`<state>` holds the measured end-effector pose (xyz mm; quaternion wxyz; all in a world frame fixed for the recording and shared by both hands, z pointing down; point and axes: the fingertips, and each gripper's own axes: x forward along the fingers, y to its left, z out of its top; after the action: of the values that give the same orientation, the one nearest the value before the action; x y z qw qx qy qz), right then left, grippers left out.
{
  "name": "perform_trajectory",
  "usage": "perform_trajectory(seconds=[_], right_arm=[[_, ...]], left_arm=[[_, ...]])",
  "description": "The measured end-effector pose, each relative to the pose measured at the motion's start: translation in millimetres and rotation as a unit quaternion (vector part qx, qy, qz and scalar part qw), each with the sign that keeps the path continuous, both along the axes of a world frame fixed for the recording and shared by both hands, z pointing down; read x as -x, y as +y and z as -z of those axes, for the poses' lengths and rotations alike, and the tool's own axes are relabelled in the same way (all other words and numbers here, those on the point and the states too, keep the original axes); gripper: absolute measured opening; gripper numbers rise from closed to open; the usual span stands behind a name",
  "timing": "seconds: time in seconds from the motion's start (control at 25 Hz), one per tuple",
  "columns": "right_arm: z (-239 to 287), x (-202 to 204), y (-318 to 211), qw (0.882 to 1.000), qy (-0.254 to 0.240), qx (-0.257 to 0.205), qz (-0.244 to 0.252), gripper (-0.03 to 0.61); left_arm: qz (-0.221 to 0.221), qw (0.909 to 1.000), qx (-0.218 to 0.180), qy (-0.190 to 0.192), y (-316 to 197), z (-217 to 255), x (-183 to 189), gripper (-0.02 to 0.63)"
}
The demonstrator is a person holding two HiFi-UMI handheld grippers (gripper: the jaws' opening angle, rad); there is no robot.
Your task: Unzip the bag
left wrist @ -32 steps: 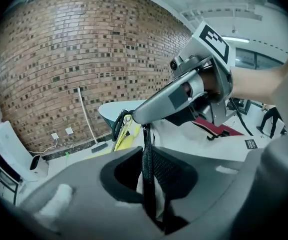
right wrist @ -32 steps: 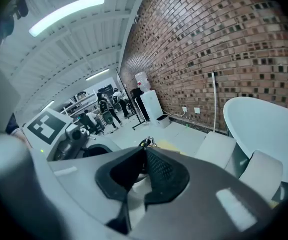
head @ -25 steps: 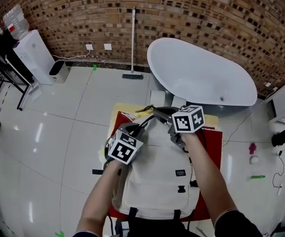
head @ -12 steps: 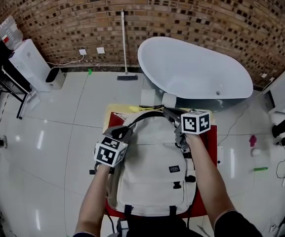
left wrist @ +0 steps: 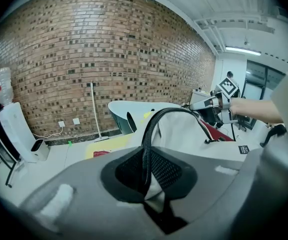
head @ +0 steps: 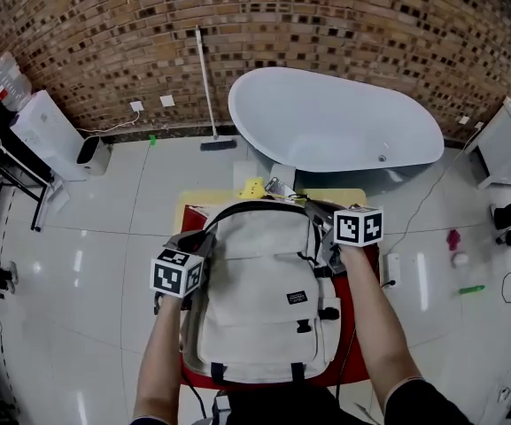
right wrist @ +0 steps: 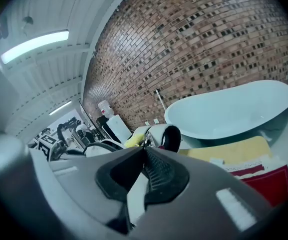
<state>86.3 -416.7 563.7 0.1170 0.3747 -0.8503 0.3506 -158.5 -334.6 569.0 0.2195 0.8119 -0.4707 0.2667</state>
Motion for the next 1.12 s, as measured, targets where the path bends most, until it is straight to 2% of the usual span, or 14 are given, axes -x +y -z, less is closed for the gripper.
perform_trajectory(seconds=[0.36, 0.48, 0.56, 0.64, 0.72, 0.8, 0.84, 0.92, 1.0, 1.12], right_arm=[[-9, -27, 20, 1.0, -0.018, 0.008, -0.015, 0.018], [1, -23, 21, 1.0, -0.019, -0.002, -0.009, 0.018], [7, -20, 19, 1.0, -0.022, -0.01, -0.001, 0.018], [9, -19, 18, 1.0, -0.026, -0.013, 0.003, 0.018], [10, -19, 19, 1.0, -0.027, -0.013, 0.006, 0.018], [13, -17, 20, 0.999, -0.028, -0.012, 0.01, 0.018], [14, -15, 21, 0.999, -0.029, -0.012, 0.014, 0.018], [15, -12, 25, 0.999, -0.03, -0.012, 0.022, 0.018], [18, -11, 28, 0.999, -0.028, -0.013, 0.029, 0.018], [22, -12, 26, 0.999, -0.025, -0.016, 0.035, 0.018]], left_arm=[[0.026, 0.9995, 0.001, -0.018, -3, -4, 0, 0.045], [0.025, 0.9987, -0.023, -0.038, -8, 17, -1, 0.114], [0.01, 0.9968, -0.051, -0.061, -14, 35, -13, 0.117], [-0.027, 0.9919, -0.077, -0.097, -24, 48, -40, 0.117], [-0.083, 0.9843, -0.097, -0.122, -36, 51, -79, 0.117], [-0.149, 0.9734, -0.109, -0.135, -47, 45, -123, 0.118], [-0.182, 0.9664, -0.112, -0.143, -50, 40, -143, 0.148], [-0.232, 0.9531, -0.116, -0.156, -55, 31, -172, 0.163], [-0.262, 0.9451, -0.11, -0.162, -60, 22, -187, 0.177], [-0.284, 0.9415, -0.093, -0.157, -66, 14, -194, 0.17]])
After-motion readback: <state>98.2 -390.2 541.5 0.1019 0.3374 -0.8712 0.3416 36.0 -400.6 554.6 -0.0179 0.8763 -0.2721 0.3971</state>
